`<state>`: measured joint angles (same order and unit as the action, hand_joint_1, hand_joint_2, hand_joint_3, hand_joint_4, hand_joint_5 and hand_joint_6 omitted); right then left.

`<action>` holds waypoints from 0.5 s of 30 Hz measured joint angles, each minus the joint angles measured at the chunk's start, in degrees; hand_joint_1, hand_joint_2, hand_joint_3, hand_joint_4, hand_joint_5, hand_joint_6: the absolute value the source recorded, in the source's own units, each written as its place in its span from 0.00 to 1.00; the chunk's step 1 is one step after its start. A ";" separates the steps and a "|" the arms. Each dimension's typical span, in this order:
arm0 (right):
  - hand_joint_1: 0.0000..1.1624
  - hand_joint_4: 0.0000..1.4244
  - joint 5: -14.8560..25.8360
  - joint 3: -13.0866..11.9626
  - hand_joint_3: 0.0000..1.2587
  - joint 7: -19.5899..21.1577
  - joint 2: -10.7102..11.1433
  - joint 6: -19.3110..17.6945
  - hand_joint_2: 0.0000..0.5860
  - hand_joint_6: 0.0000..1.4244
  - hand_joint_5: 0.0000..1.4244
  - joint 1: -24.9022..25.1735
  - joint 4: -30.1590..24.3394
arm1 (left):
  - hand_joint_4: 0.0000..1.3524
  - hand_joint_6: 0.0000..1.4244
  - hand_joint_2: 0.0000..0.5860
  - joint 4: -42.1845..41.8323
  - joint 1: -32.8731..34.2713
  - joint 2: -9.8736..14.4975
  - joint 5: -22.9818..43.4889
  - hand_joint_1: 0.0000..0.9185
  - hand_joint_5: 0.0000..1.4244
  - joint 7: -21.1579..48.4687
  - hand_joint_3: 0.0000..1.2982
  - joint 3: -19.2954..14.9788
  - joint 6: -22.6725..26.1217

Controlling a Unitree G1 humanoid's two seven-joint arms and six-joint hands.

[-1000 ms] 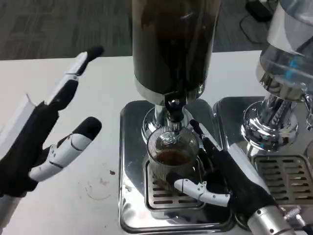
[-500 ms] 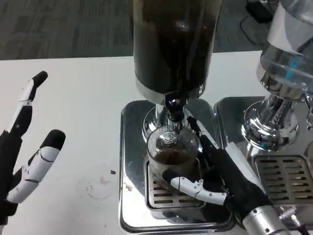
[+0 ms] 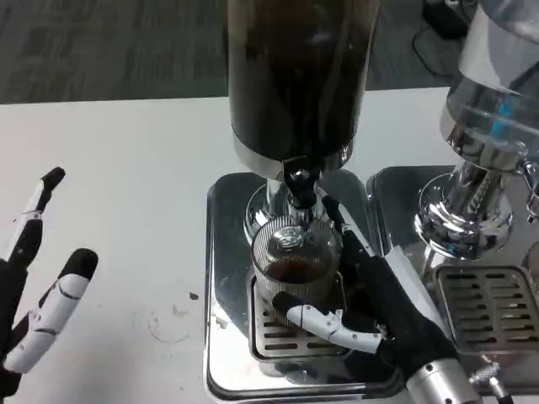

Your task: Grasp the cup under the faucet to collect the drink, then remove the cup.

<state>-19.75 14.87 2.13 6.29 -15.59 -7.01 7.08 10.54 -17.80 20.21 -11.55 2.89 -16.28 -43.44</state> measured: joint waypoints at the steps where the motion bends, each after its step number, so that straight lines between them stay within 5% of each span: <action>1: 0.59 0.00 0.00 0.08 0.00 0.34 -0.35 -0.33 0.24 0.09 0.00 0.05 0.36 | 0.00 0.00 0.36 0.21 -0.27 0.19 0.00 0.00 0.02 0.00 0.04 -0.27 0.28; 15: 0.66 0.07 0.01 0.48 0.00 3.14 -3.32 -2.83 0.22 0.22 0.13 1.71 4.23 | 0.00 0.00 0.38 5.41 -1.78 3.79 -0.07 0.00 0.03 0.10 0.03 0.04 0.82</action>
<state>-19.74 15.35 5.27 2.97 -18.43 -5.31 11.31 15.95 -19.58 24.01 -11.63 2.99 -16.23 -42.62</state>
